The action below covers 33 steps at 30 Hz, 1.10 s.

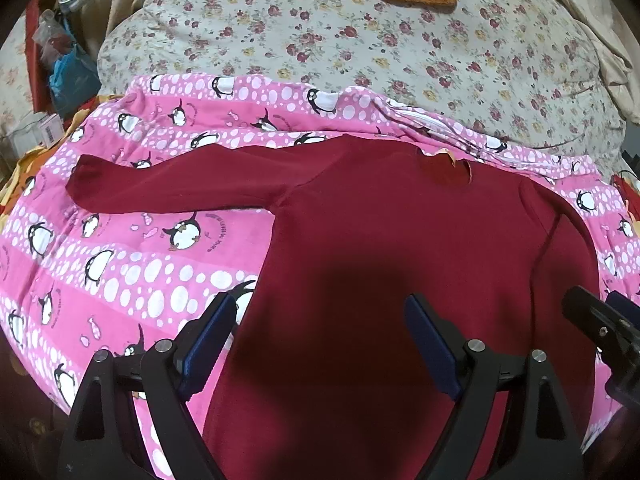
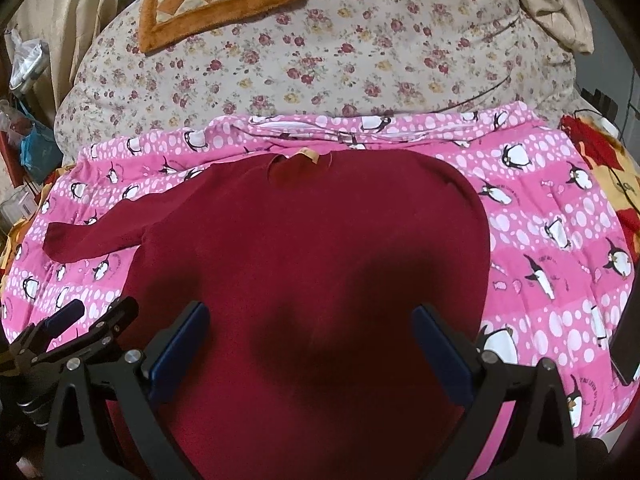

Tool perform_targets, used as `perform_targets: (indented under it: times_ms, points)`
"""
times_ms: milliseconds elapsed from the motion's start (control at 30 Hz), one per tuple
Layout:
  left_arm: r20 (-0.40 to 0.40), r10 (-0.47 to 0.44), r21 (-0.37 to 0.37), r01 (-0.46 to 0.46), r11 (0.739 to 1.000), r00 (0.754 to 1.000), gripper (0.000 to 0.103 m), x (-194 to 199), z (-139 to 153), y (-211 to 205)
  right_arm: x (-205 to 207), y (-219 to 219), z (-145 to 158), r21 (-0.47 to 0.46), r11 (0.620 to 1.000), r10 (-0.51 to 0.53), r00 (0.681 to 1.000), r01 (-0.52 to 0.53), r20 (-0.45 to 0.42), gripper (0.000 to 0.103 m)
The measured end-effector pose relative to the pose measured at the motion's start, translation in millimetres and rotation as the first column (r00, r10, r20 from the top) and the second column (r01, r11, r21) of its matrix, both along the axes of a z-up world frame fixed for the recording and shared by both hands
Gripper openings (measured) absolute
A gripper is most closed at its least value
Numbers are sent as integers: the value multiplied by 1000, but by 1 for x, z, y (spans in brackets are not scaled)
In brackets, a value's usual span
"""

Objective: Fold small clothes

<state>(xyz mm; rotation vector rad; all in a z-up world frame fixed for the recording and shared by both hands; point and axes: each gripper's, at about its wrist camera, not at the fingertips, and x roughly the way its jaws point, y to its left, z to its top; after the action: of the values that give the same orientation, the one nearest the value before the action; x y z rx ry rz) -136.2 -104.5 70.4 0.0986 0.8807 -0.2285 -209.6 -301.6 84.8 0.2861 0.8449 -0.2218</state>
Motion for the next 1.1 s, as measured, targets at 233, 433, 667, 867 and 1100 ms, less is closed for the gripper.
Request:
perform_targets:
  times_ms: [233, 433, 667, 867, 1100]
  points:
    - [-5, -9, 5, 9, 1000, 1000, 69, -3, -2, -5, 0, 0, -2, 2, 1000, 0, 1000, 0, -2, 103]
    - [-6, -5, 3, 5, 1000, 1000, 69, -5, -3, -5, 0, 0, -7, 6, 1000, 6, 1000, -6, -15, 103]
    - [-14, -3, 0, 3, 1000, 1000, 69, -6, -4, -4, 0, 0, -6, 4, 1000, -2, 1000, 2, -10, 103]
    - [-13, -7, 1, 7, 1000, 1000, 69, -6, -5, -5, 1, -1, -8, 8, 1000, -2, 1000, 2, -17, 103]
    - [-21, -5, 2, 5, 1000, 1000, 69, -5, -5, -6, 2, -1, -8, 8, 1000, 3, 1000, -3, -19, 103]
